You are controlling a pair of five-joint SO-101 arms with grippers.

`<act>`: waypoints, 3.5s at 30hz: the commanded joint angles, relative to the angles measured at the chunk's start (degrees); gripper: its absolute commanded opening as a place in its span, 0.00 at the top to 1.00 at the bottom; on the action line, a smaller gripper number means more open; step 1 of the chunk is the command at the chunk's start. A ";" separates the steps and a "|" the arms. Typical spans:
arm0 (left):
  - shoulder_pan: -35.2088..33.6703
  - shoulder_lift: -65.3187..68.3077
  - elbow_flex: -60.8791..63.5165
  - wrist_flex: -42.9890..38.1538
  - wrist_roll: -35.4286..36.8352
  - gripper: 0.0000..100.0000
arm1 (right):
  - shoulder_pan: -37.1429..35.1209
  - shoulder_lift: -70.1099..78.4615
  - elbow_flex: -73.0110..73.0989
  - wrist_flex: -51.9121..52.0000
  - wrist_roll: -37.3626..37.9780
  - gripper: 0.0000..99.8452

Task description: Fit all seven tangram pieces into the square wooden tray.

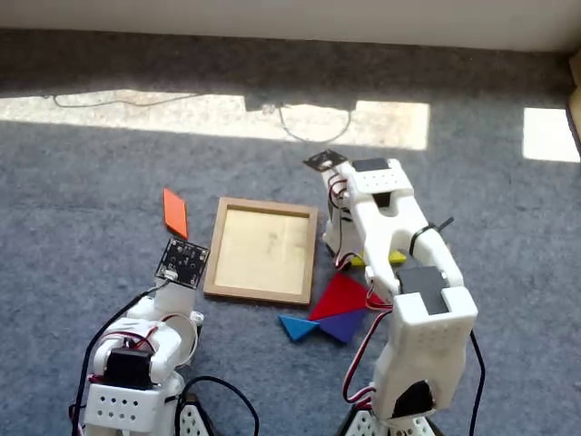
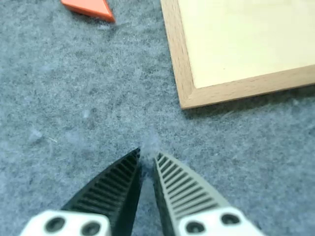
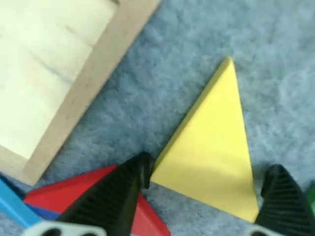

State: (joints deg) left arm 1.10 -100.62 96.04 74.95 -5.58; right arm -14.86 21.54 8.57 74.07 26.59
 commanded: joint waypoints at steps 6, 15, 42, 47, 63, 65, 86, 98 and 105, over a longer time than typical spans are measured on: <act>0.75 -1.19 1.19 -0.09 0.53 0.99 | 1.89 -3.65 -0.13 1.71 5.27 0.66; 0.75 -1.19 1.19 -0.09 0.53 0.99 | 2.77 -3.65 -0.13 1.54 8.35 0.75; 0.75 -1.19 1.19 -0.09 0.53 0.99 | -4.09 -20.00 0.31 6.81 3.78 0.79; 0.75 -1.19 1.19 -0.09 0.53 0.99 | -0.13 -19.21 2.42 3.91 3.16 0.73; 0.75 -1.19 1.19 -0.09 0.53 0.99 | 0.75 -3.91 6.64 -2.07 1.32 0.67; 0.75 -1.19 1.19 -0.09 0.53 0.99 | 1.45 -3.91 6.64 -2.07 1.41 0.70; 0.75 -1.19 1.19 -0.09 0.53 0.99 | 1.19 -12.44 4.97 -1.54 4.13 0.82; 0.75 -1.19 1.19 -0.09 0.53 0.99 | -0.66 -15.60 4.62 -2.15 -10.29 0.67; 0.75 -1.19 1.19 -0.09 0.53 0.99 | -3.56 -15.52 5.05 -10.07 -19.43 0.65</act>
State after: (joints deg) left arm 1.10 -100.62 96.04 74.95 -5.58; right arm -17.05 9.49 14.99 67.82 10.15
